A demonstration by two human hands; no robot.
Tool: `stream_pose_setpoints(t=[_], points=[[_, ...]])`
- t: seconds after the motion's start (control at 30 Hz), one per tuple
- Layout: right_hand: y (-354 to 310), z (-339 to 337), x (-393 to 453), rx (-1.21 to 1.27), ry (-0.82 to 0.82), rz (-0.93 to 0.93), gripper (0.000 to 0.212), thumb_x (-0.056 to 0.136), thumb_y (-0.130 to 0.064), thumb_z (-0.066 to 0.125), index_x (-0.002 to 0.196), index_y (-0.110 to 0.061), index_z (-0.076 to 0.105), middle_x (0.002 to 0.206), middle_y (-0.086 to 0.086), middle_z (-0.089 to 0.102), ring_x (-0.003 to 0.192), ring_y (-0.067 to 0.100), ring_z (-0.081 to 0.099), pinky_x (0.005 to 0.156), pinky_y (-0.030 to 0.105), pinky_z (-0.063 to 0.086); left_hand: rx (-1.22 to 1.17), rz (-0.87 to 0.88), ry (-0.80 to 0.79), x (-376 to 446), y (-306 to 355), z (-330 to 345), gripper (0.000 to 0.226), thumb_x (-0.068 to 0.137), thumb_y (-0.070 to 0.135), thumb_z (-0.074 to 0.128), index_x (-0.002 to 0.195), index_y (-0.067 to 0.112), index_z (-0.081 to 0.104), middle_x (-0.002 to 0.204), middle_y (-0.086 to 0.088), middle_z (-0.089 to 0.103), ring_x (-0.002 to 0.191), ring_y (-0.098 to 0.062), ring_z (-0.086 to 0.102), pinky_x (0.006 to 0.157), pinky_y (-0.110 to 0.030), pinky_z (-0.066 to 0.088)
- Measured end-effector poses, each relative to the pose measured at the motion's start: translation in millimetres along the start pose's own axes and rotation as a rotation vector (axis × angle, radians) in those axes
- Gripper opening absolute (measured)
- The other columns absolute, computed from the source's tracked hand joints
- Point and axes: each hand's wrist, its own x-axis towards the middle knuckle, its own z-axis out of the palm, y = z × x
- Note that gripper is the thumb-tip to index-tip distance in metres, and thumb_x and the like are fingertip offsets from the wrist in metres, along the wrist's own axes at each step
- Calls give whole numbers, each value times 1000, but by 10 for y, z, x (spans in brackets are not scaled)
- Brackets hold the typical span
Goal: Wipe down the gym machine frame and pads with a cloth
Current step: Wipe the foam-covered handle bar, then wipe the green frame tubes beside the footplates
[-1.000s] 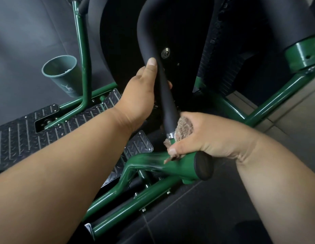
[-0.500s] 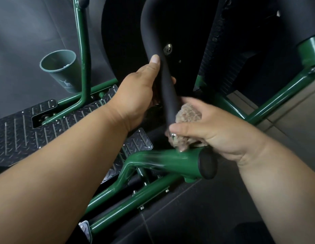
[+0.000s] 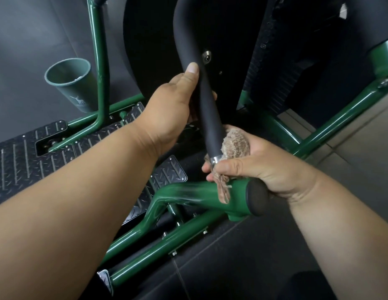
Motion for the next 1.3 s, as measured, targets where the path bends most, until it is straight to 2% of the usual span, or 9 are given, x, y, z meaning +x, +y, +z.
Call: stream_pose_setpoints(t=[0.2,0.33,0.5,0.57,0.67,0.77,0.9,1.07,1.3], points=[[29,-141,-143,-29,-42,79,47,87,-17,75,128,4,64,124,20,74,114,27,73,88,27,59,56,3,21,-43,-72,-22,50,106,57,47,112,13,70,98,-11,76,97,-24,70,109,-60,50],[132,-174,-157,211,6,109,68,56,-51,96,102,-2,82,103,17,78,96,24,77,87,33,61,124,-84,-39,-257,-277,-99,92,79,89,60,119,7,69,123,-32,66,112,-48,66,95,-60,55],[166,-87,-64,477,169,158,36,63,-32,62,70,-3,81,71,16,72,65,22,72,65,30,61,350,-113,-264,-618,-439,-147,66,100,75,41,129,23,70,126,4,74,123,-15,67,117,-44,45],[203,-85,-65,404,154,174,31,59,-27,64,73,-7,83,75,15,73,69,21,72,74,33,58,380,-109,-327,-737,-436,-174,53,106,60,39,135,23,65,130,5,72,126,-12,64,113,-30,47],[266,-104,-91,305,78,133,39,80,-21,63,114,-7,77,117,23,74,109,29,70,107,45,49,419,-106,-404,-918,-439,-234,45,105,47,40,140,26,60,133,18,69,128,4,59,109,-15,44],[264,-177,-131,217,14,68,46,85,-36,79,126,-18,67,129,21,66,122,32,60,120,54,32,358,-117,-430,-1096,-461,-276,35,104,34,43,135,32,59,126,34,67,123,16,57,97,-1,40],[222,-284,-187,31,50,35,52,73,-57,89,111,-24,71,111,14,69,108,29,62,104,48,41,289,-73,-375,-1237,-714,-268,45,110,36,44,155,28,45,149,17,59,142,-1,49,117,-22,37],[135,-335,-267,214,-72,-13,47,75,-40,93,105,-14,68,93,9,68,83,21,66,70,25,51,447,-75,-271,-1144,-988,-362,49,99,65,39,136,45,65,137,18,66,134,-6,57,119,-42,40],[-17,-142,-215,48,-20,-62,34,73,-28,93,101,-23,75,95,1,73,84,13,72,75,24,58,502,20,-247,-1106,-1066,-294,40,103,59,40,117,37,69,106,13,70,110,-16,66,101,-47,50]])
